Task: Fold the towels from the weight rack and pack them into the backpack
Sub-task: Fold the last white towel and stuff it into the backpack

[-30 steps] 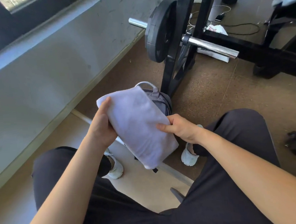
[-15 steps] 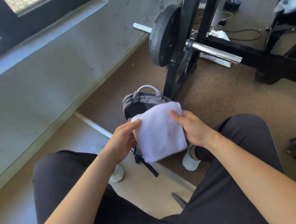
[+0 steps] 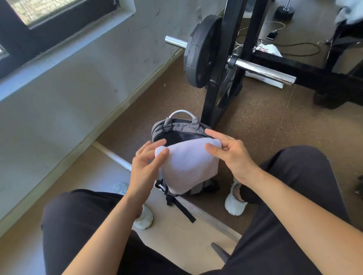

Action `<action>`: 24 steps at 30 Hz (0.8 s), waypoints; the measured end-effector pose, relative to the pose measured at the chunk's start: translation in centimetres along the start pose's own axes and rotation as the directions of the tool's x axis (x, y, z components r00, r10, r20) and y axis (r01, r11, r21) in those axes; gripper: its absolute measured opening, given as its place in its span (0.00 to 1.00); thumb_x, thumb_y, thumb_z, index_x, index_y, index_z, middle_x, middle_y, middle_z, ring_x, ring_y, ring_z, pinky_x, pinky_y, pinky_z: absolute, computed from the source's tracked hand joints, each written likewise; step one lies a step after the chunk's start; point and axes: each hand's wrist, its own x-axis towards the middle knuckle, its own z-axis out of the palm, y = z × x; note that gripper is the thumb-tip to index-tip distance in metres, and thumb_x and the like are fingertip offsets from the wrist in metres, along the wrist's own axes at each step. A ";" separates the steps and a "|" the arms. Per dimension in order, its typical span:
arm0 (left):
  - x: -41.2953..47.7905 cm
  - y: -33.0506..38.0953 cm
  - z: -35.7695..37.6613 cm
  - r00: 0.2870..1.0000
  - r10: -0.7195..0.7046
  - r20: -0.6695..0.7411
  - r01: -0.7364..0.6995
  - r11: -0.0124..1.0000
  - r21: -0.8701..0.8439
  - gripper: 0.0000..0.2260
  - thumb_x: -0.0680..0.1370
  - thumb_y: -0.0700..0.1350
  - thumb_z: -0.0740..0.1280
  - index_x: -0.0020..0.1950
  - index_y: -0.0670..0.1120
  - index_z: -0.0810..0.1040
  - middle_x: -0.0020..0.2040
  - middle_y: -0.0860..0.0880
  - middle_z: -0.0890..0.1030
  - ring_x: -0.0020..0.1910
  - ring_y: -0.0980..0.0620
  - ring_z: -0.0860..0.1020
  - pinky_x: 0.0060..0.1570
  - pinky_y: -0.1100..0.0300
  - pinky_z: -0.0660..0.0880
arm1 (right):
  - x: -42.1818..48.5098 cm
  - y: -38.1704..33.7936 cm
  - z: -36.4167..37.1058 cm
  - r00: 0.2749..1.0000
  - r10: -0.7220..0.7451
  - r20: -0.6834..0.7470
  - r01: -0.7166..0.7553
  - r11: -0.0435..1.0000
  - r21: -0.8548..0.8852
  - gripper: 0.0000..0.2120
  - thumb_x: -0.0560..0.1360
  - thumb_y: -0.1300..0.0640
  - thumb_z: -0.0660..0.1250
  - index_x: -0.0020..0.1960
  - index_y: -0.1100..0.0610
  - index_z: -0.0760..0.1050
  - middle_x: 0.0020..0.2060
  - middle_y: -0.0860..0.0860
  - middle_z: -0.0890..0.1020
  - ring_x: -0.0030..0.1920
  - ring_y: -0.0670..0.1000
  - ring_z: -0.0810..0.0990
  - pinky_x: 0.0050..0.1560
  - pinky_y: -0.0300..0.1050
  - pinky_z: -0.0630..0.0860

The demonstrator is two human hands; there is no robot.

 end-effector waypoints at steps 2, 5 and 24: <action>-0.3 0.3 -0.1 0.998 -0.017 0.068 0.029 0.985 -0.172 0.22 0.79 0.62 0.68 0.51 0.43 0.88 0.56 0.50 0.85 0.60 0.52 0.79 0.59 0.54 0.69 | -0.5 -0.6 -0.1 0.995 0.067 0.076 -0.083 0.969 0.233 0.20 0.73 0.48 0.72 0.61 0.57 0.82 0.59 0.47 0.84 0.60 0.45 0.82 0.63 0.45 0.74; -0.5 0.6 -0.1 0.992 -0.022 0.124 0.057 0.956 -0.287 0.37 0.75 0.67 0.72 0.52 0.29 0.76 0.45 0.42 0.73 0.45 0.42 0.69 0.47 0.45 0.63 | -0.9 -1.0 -0.2 0.979 0.153 0.135 -0.197 0.878 0.436 0.20 0.75 0.52 0.70 0.61 0.63 0.80 0.57 0.60 0.85 0.56 0.56 0.84 0.57 0.49 0.79; 0.0 -1.2 0.7 0.921 -0.247 0.302 0.334 0.898 -0.286 0.31 0.76 0.33 0.75 0.73 0.53 0.68 0.60 0.41 0.84 0.56 0.39 0.85 0.49 0.43 0.83 | -0.2 0.3 -0.2 0.975 0.093 0.202 -0.093 0.996 -0.009 0.30 0.72 0.59 0.78 0.70 0.46 0.71 0.60 0.45 0.81 0.61 0.45 0.80 0.63 0.52 0.79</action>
